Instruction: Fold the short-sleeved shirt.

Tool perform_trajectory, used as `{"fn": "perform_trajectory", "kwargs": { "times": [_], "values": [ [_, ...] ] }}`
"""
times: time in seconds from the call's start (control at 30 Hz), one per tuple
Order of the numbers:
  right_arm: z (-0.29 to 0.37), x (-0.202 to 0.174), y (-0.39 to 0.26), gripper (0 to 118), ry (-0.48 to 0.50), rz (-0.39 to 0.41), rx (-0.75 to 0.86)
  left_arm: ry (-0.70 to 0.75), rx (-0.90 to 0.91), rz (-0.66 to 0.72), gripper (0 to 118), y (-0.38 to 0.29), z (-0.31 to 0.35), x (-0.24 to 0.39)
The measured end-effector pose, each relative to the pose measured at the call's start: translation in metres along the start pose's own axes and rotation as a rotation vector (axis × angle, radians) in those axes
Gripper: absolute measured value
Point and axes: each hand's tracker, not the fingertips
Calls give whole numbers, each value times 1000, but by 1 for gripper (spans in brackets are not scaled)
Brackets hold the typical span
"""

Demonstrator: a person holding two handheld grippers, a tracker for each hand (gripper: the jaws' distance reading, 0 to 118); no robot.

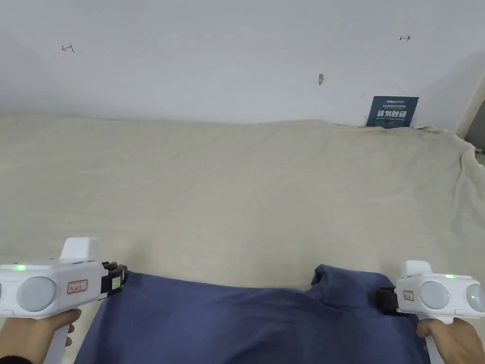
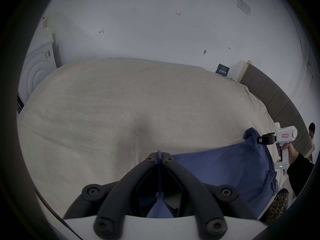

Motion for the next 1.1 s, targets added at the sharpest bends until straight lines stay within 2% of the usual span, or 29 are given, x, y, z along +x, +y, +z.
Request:
{"fn": "perform_trajectory", "kwargs": {
  "times": [0.03,0.1,0.17,0.27,0.33,0.53,0.63,0.8,1.1],
  "values": [
    [3,-1,0,48,-3,0,12,3,-2,2,1,-2,-1,0],
    [8,-4,-2,1,46,12,21,11,-8,6,1,-5,-1,-1],
    [16,-10,-3,2,18,76,40,22,-12,14,1,-6,-4,-3],
    [40,-9,-10,2,25,64,86,43,-14,23,1,-10,-2,-6],
    [64,0,-14,2,68,36,135,57,-11,32,1,-14,4,-7],
    [151,15,-42,2,154,36,268,94,6,50,1,-25,34,-11],
    [191,25,-65,2,194,6,319,108,16,49,1,-34,56,-12],
    [243,39,-112,2,237,-23,344,110,34,53,1,-59,99,-11],
    [274,44,-205,2,254,-39,317,110,1,11,1,-128,139,-14]
  ]
}}
